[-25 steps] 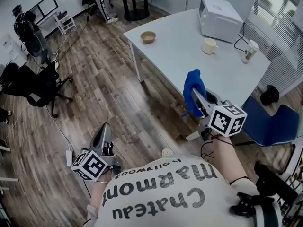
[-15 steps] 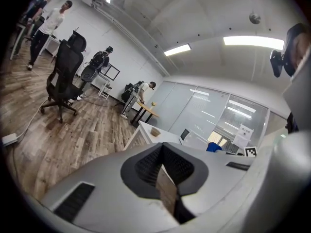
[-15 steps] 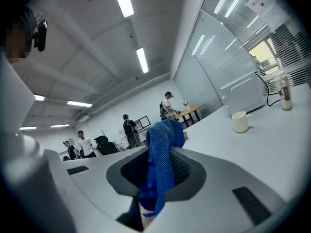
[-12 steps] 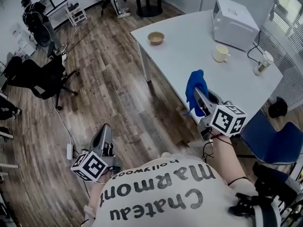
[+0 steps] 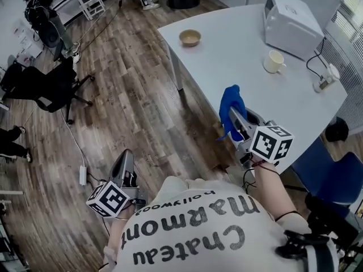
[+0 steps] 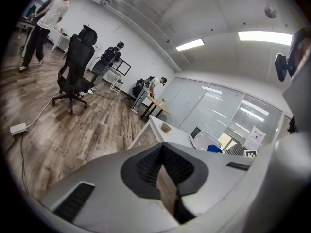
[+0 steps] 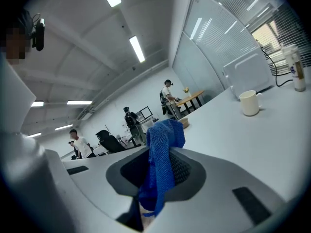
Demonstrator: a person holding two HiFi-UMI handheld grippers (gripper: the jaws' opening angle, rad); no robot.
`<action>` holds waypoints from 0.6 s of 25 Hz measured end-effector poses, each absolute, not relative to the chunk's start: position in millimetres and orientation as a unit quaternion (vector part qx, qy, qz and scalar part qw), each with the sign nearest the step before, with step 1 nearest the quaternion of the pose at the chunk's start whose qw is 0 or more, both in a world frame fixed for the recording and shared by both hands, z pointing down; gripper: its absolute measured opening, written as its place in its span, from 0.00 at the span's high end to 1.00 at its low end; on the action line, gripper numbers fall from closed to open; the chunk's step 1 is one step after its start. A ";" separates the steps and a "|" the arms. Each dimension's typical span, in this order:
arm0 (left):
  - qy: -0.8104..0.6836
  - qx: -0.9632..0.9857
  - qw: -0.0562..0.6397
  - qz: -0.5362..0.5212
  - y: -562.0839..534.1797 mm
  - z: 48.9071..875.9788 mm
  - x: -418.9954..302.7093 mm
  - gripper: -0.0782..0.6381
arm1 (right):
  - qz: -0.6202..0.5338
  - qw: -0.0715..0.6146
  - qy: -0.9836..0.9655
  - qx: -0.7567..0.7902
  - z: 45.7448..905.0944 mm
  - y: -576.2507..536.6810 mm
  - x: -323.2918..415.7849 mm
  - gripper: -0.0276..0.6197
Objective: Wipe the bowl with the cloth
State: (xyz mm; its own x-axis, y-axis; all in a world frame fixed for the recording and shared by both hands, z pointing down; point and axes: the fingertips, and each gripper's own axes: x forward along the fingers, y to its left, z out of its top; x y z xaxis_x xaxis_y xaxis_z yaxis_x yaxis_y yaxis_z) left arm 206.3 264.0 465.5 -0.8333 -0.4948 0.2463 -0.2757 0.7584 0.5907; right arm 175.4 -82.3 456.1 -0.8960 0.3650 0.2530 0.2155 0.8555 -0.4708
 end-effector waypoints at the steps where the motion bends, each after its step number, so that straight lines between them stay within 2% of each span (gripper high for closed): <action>1: -0.916 0.210 0.202 -0.278 264.2 466.8 203.4 0.89 | 0.224 0.175 -0.947 -0.148 461.0 -83.4 172.5 0.86; 7: -0.915 0.216 0.217 -0.261 263.7 474.1 164.3 0.89 | 0.279 0.182 -0.936 -0.116 474.5 -93.5 139.3 0.86; 15: -0.885 0.311 0.239 -0.250 232.5 463.1 56.1 0.89 | 0.306 0.175 -0.936 -0.012 470.1 -122.5 109.0 0.86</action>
